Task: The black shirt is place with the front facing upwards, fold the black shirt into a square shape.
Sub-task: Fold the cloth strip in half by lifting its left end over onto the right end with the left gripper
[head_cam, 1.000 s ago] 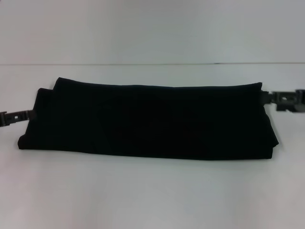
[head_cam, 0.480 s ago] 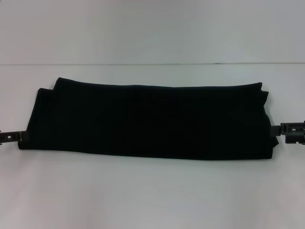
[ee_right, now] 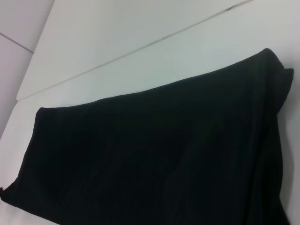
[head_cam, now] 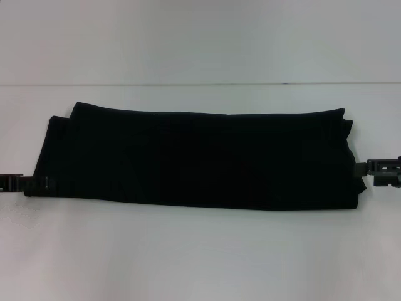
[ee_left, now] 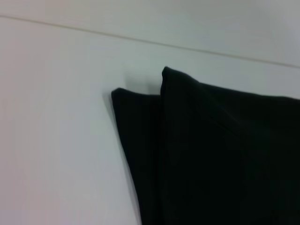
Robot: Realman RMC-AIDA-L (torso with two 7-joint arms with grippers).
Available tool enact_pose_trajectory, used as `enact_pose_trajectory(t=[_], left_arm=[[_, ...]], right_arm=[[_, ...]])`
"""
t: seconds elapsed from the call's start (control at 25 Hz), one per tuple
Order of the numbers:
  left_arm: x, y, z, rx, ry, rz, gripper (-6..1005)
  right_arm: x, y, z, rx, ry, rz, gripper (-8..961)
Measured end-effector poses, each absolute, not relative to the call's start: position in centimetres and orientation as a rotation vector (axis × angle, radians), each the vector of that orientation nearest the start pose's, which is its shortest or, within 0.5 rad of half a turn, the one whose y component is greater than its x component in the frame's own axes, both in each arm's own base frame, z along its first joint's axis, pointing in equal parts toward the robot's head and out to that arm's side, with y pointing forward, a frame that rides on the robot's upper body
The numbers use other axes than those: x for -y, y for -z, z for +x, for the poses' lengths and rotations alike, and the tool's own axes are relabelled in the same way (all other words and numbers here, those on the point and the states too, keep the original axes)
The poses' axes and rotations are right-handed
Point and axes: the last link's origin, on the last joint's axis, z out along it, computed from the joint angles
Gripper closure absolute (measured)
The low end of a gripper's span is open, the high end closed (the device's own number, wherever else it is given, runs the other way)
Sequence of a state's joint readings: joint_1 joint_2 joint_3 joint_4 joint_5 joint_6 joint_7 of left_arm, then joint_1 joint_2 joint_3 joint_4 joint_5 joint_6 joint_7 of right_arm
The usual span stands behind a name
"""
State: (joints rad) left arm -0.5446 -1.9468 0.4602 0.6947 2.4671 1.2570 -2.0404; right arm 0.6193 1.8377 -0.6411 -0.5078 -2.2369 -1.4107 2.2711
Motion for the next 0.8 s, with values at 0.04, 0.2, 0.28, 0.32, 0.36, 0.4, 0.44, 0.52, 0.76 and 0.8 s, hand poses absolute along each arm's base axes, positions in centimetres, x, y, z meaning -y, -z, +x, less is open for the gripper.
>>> enact_pose_trajectory(t=[0.04, 0.2, 0.28, 0.32, 0.36, 0.4, 0.44, 0.52, 0.76, 0.8], left_arm=[[-35.44, -7.90, -36.64, 1.442, 0.199, -2.095, 69], [-35.63, -7.51, -36.63, 1.442, 0.173, -2.095, 70], [-35.64, -7.46, -36.55, 1.442, 0.173, -2.100, 71], [-35.63, -7.44, -36.52, 1.443, 0.173, -2.103, 71], [-35.60, -7.43, -36.49, 1.444, 0.174, -2.105, 71], [-35.58, -7.42, -36.46, 1.445, 0.174, -2.109, 72], [-35.55, -7.44, -36.42, 1.446, 0.174, -2.113, 72], [-35.51, -7.51, -36.32, 1.446, 0.175, -2.121, 73], [-35.61, -7.83, -36.40, 1.443, 0.174, -2.110, 126], [-35.63, -7.87, -36.44, 1.444, 0.175, -2.104, 137]], right_arm=[[-36.64, -7.19, 32.17, -1.764, -0.415, -2.193, 56], [-36.71, -7.26, 32.11, -1.760, -0.421, -2.192, 56], [-36.71, -7.30, 32.13, -1.759, -0.423, -2.190, 55], [-36.68, -7.33, 32.17, -1.760, -0.425, -2.188, 55], [-36.65, -7.35, 32.21, -1.761, -0.426, -2.186, 55], [-36.64, -7.37, 32.23, -1.761, -0.428, -2.184, 55], [-36.62, -7.38, 32.27, -1.762, -0.428, -2.183, 55], [-36.58, -7.40, 32.33, -1.763, -0.429, -2.180, 55], [-36.47, -7.33, 32.47, -1.767, -0.433, -2.173, 55], [-36.46, -7.30, 32.48, -1.767, -0.433, -2.173, 55]])
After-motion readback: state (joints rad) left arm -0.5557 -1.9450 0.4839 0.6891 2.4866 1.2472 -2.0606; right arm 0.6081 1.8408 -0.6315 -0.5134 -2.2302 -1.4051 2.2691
